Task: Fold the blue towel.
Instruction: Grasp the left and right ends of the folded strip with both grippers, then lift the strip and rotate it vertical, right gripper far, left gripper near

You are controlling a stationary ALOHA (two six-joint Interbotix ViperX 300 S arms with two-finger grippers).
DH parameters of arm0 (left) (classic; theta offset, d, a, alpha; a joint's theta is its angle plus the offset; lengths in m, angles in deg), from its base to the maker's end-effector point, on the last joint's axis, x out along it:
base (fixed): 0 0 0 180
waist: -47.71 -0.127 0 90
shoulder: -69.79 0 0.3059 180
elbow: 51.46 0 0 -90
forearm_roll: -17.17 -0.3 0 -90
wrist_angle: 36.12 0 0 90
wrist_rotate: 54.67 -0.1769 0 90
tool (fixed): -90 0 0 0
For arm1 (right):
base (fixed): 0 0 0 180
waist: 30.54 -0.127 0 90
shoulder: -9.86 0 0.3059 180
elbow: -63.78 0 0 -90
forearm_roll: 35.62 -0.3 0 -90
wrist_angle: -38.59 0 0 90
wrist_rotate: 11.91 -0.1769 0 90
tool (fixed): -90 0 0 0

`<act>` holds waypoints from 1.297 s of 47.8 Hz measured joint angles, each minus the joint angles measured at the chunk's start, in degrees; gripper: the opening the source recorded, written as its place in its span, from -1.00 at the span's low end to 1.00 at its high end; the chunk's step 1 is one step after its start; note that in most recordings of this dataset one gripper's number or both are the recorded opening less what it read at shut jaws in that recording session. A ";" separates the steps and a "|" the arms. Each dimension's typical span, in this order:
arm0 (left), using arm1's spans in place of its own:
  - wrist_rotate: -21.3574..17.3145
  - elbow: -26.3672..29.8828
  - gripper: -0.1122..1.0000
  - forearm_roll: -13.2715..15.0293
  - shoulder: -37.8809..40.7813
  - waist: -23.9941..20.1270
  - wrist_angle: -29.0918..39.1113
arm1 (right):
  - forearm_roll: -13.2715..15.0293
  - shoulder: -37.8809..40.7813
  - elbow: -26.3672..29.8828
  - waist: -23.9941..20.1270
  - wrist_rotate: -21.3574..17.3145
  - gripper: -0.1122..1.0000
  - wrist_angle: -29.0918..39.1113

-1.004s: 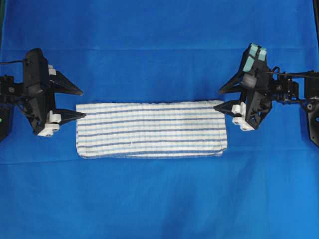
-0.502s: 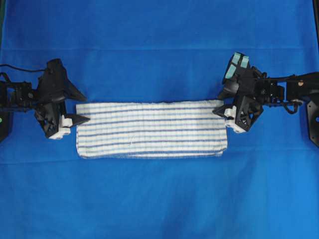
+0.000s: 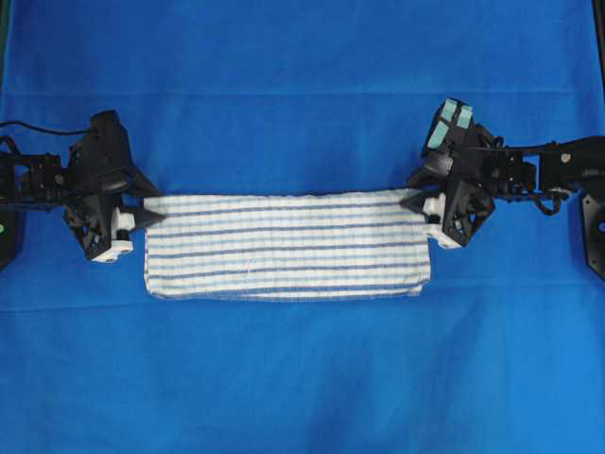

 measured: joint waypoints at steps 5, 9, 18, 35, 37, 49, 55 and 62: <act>-0.09 0.18 -0.72 0.00 -0.09 0.00 1.05 | 0.00 0.09 0.00 0.09 -0.09 -0.57 0.26; -0.09 0.44 -0.73 0.00 -0.09 0.00 1.58 | 0.00 0.00 0.00 0.00 -0.09 -0.71 0.44; -0.09 0.53 -0.73 0.00 -0.09 0.00 1.67 | 0.00 -0.26 -0.09 0.00 -0.09 -0.71 0.62; -0.26 3.78 -0.73 -0.09 -6.24 0.00 9.14 | -0.09 -8.35 -0.09 -0.18 0.18 -0.71 5.36; -0.35 4.57 -0.73 0.00 -8.09 0.00 10.99 | 0.00 -10.28 0.00 -0.18 0.26 -0.71 6.59; -0.26 7.47 -0.73 0.00 -18.81 0.00 19.78 | 0.09 -22.85 0.97 -0.18 0.18 -0.71 15.82; -0.18 7.56 -0.73 0.00 -23.20 0.00 20.65 | 0.09 -28.21 1.23 -0.26 0.00 -0.71 19.07; -0.09 7.38 -0.73 0.00 -26.19 0.35 20.65 | 0.35 -32.08 1.23 -0.44 0.09 -0.71 20.04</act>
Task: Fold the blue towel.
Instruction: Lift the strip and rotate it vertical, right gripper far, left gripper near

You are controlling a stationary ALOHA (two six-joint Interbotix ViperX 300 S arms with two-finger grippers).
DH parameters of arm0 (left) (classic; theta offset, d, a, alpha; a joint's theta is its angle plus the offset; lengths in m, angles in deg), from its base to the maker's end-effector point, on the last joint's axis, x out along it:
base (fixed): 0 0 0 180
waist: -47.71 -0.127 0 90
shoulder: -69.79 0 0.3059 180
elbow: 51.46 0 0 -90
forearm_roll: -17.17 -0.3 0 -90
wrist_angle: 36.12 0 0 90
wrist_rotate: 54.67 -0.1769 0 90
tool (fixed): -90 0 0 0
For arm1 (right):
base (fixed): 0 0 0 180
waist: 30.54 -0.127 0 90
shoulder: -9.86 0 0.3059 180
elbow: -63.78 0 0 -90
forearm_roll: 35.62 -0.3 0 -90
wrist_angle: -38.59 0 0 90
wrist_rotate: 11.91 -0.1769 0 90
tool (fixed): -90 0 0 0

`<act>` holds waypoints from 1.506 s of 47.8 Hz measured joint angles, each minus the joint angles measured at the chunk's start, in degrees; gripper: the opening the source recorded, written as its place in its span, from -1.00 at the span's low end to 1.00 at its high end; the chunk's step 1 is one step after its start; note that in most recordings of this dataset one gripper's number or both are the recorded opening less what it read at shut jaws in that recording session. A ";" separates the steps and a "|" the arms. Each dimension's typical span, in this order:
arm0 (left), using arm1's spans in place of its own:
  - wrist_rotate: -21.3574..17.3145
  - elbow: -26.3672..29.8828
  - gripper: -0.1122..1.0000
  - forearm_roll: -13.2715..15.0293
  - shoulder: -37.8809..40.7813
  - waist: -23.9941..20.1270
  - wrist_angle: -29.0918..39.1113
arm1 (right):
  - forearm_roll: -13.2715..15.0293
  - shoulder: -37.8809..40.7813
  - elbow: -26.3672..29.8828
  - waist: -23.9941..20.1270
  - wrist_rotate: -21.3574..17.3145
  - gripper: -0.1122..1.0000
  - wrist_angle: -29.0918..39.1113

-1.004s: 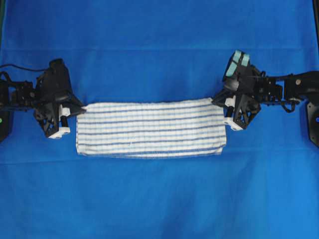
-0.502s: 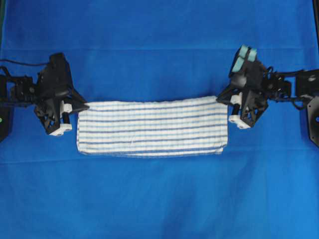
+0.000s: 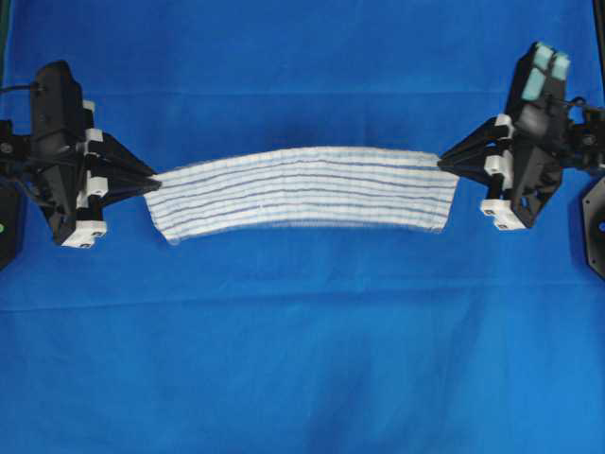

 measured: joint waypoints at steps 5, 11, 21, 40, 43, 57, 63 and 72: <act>0.00 -0.18 -0.73 0.00 -0.53 0.09 -0.35 | 0.79 -0.70 0.09 -0.09 0.00 -0.71 0.00; 0.09 -0.18 -0.73 0.00 -0.18 0.79 -2.02 | 1.85 -0.26 0.09 0.00 -0.09 -0.71 -1.05; 0.26 0.09 -0.73 -0.09 2.37 5.01 -8.70 | 3.96 2.72 1.14 2.72 -0.09 -0.71 -4.92; 0.79 9.40 -0.73 0.00 16.44 11.87 -16.08 | 9.05 11.95 7.82 12.13 -0.09 -0.71 -9.23; 0.79 11.87 -0.73 0.00 19.07 12.48 -16.35 | 10.28 13.89 9.67 13.45 0.00 -0.71 -9.49; 0.09 24.26 -0.73 -0.09 30.76 14.94 -17.23 | 15.82 23.03 18.46 16.79 0.00 -0.71 -9.76; 0.09 28.92 -0.73 0.00 34.80 15.56 -17.31 | 17.58 25.84 21.80 17.23 0.18 -0.71 -9.76; 0.09 34.28 -0.73 0.00 39.20 15.64 -17.23 | 19.25 27.95 24.79 18.54 0.18 -0.71 -9.76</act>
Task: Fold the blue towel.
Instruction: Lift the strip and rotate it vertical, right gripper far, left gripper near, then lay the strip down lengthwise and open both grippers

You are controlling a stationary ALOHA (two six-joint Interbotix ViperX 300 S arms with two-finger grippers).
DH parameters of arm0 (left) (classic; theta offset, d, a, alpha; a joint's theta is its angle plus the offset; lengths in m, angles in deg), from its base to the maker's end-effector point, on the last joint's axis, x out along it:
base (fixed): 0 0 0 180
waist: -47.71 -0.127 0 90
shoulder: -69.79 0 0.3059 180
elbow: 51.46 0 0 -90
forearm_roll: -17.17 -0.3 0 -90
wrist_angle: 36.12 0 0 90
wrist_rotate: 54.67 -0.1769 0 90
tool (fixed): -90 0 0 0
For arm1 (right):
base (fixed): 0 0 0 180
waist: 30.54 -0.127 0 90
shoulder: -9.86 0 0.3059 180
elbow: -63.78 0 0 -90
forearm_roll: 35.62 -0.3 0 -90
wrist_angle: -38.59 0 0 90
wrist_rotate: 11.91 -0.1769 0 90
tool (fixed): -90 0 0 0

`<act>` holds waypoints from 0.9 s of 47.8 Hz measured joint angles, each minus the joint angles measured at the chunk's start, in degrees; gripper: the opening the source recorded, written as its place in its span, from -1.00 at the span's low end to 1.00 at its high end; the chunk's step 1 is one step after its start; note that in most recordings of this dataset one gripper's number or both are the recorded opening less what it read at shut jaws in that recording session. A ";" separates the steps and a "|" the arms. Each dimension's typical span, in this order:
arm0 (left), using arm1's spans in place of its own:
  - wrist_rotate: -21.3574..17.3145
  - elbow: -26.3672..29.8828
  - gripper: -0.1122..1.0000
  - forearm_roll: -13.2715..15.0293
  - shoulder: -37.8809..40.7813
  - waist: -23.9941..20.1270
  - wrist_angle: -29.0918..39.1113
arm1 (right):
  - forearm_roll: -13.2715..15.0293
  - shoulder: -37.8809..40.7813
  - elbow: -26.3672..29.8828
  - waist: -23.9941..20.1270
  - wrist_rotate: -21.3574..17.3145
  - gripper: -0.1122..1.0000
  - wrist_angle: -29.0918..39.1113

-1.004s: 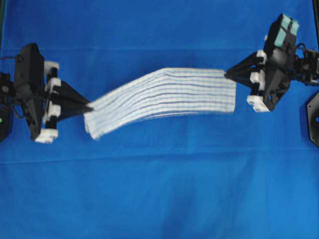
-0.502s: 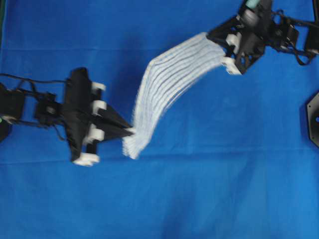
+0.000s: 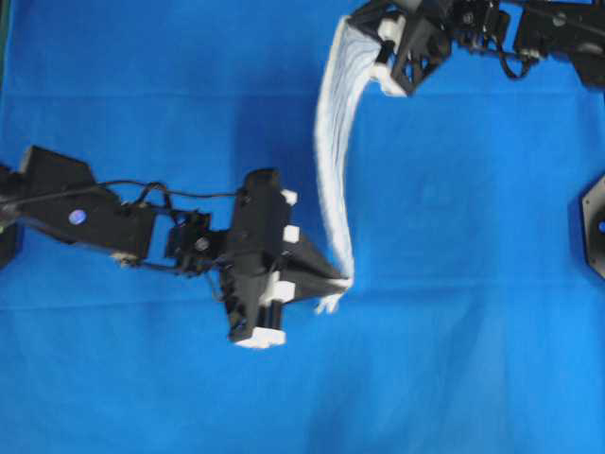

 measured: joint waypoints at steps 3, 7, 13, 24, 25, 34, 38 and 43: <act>-0.09 1.41 -0.73 -0.09 1.23 0.00 -0.09 | 0.18 0.26 0.26 0.53 0.00 -0.71 0.00; -0.26 3.16 -0.73 0.00 2.64 -0.09 -0.09 | 0.18 0.18 0.35 0.79 0.09 -0.71 0.00; -0.88 5.10 -0.73 0.00 4.13 -0.09 -0.09 | 0.18 0.09 0.09 0.79 0.09 -0.71 0.09; -2.20 8.00 -0.73 -0.09 7.03 -0.09 -2.90 | 0.26 -2.11 -2.72 1.76 -0.09 -0.71 0.18; -2.20 8.26 -0.73 0.00 7.38 -0.09 -3.25 | 0.26 -2.37 -3.16 1.85 -0.09 -0.71 0.18; -2.37 10.37 -0.73 -0.09 10.02 -0.09 -4.83 | 0.18 -3.60 -4.31 2.02 -0.09 -0.71 0.18; -2.37 10.11 -0.73 0.00 10.28 -0.09 -4.92 | 0.18 -3.16 -4.22 2.02 -0.18 -0.71 0.09; -2.29 8.09 -0.73 0.00 10.20 -0.09 -5.19 | 0.26 -0.88 -3.25 2.02 -0.18 -0.71 -0.35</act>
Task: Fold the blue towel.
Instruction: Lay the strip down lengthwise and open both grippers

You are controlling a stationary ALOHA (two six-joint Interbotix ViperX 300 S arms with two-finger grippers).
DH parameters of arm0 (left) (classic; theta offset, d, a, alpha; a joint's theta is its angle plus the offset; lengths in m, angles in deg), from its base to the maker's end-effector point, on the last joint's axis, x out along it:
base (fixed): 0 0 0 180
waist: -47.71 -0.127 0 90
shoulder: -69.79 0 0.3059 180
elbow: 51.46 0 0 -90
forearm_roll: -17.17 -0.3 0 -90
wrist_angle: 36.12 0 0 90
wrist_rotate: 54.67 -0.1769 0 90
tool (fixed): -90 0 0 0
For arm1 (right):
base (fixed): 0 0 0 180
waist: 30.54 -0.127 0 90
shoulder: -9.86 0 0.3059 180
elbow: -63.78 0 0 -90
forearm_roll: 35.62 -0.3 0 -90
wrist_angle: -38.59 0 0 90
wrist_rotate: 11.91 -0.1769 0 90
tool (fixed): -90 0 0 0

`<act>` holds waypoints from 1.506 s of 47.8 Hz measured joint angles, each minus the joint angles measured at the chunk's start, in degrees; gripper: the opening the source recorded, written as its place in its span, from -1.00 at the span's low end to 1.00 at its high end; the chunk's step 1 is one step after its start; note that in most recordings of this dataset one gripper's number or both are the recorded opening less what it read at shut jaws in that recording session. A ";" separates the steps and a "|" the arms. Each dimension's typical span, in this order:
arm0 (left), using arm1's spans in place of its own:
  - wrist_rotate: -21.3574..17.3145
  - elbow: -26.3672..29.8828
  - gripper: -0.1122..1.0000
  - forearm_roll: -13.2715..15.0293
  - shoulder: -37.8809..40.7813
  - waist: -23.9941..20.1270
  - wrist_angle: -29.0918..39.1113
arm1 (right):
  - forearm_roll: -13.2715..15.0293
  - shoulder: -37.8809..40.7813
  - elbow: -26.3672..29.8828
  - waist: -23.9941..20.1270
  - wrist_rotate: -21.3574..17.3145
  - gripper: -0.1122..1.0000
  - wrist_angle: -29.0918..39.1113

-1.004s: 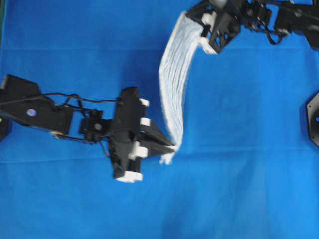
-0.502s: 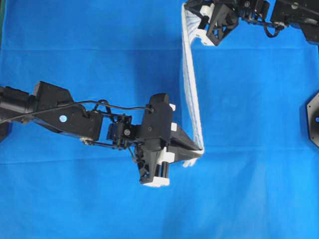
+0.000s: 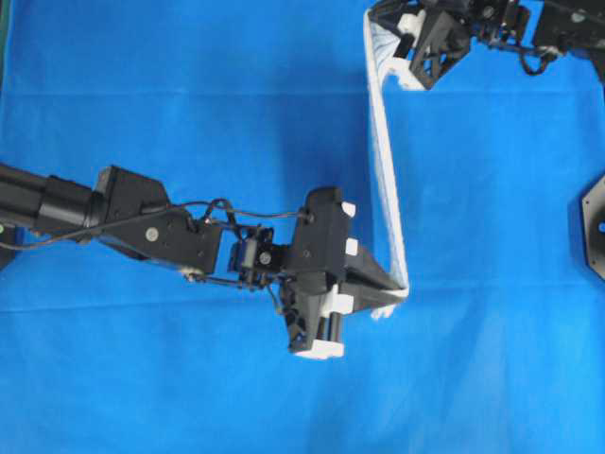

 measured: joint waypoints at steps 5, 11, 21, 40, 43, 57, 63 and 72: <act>0.88 -4.22 -0.73 0.00 -0.88 0.00 -1.23 | 0.00 3.52 1.85 -0.26 0.00 -0.71 -0.44; 1.85 -9.76 -0.73 0.26 -3.08 0.00 -4.92 | 0.00 7.56 4.22 -0.62 0.00 -0.71 -0.79; 4.92 -16.44 -0.73 0.44 -5.62 0.09 -9.32 | 0.70 12.74 7.82 -0.97 0.09 -0.71 -1.93; 5.89 -19.78 -0.72 0.53 -5.89 0.18 -9.84 | 2.81 13.54 8.79 -1.14 0.44 -0.71 -3.87; 5.89 -19.78 -0.72 0.53 -5.89 0.18 -9.84 | 2.81 13.54 8.88 -1.23 0.62 -0.71 -3.96; 5.71 -19.86 0.17 0.53 -5.89 0.09 -9.76 | 3.25 13.62 8.88 -1.41 3.08 0.10 -3.87; 5.62 -20.65 0.61 0.53 -6.33 0.18 -8.09 | 3.25 12.66 8.70 -2.02 4.48 0.39 -3.08; 5.62 -22.94 0.48 0.53 -11.25 0.00 -0.79 | 3.25 7.47 6.15 -2.72 4.66 0.28 -2.46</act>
